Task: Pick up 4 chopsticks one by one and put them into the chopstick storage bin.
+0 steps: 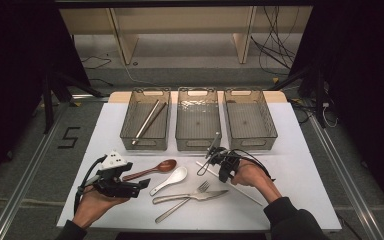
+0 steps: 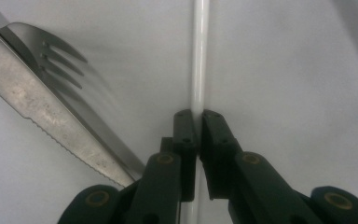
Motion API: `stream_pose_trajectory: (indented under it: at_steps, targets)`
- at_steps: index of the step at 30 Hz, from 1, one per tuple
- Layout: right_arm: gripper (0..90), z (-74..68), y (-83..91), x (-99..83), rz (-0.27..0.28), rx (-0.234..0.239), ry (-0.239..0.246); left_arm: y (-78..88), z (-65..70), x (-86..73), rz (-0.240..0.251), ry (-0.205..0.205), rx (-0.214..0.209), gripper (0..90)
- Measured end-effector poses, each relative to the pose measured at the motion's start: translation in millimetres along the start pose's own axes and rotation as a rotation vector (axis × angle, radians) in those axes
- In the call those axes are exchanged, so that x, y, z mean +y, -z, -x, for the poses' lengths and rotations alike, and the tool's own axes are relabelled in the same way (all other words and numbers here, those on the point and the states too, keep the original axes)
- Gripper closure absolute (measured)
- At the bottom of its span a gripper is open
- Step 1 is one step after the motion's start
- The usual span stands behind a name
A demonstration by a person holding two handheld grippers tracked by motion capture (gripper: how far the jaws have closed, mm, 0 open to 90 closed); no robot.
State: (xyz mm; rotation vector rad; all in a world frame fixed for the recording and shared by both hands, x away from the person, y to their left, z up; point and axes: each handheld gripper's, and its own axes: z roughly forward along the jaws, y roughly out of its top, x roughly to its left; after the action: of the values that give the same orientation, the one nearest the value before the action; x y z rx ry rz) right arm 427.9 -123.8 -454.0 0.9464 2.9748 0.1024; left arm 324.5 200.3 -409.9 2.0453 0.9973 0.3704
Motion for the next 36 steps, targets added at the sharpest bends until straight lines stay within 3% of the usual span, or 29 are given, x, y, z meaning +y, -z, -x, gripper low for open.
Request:
stream_pose_trajectory:
  at_steps: [4, 15, 20, 24, 30, 36]
  targets:
    - [85.7, -2.6, 0.7, 0.2, -0.001, -0.015, 0.038, 0.0, -0.5, 0.0, -0.001, 0.001, -0.002, 16.9]
    - [86.2, -7.6, 19.7, -1.2, 0.067, -0.001, 0.074, -0.7, -2.3, 1.1, -0.005, -0.005, -0.004, 17.1]
    - [86.2, -18.1, 30.4, 1.3, 0.092, 0.002, 0.115, -3.8, -4.2, 3.7, -0.007, -0.006, -0.019, 17.1]
    - [86.2, -28.4, 38.8, 2.3, 0.109, 0.008, 0.149, -9.5, -2.1, 7.0, -0.023, -0.023, -0.055, 17.4]
    - [86.2, -45.5, 47.5, 0.5, 0.125, 0.020, 0.230, -20.7, 8.4, 17.1, -0.077, -0.101, -0.105, 17.8]
    - [86.1, -63.6, 57.5, -3.6, 0.142, 0.027, 0.309, -34.2, 22.5, 27.4, -0.105, -0.211, -0.174, 20.3]
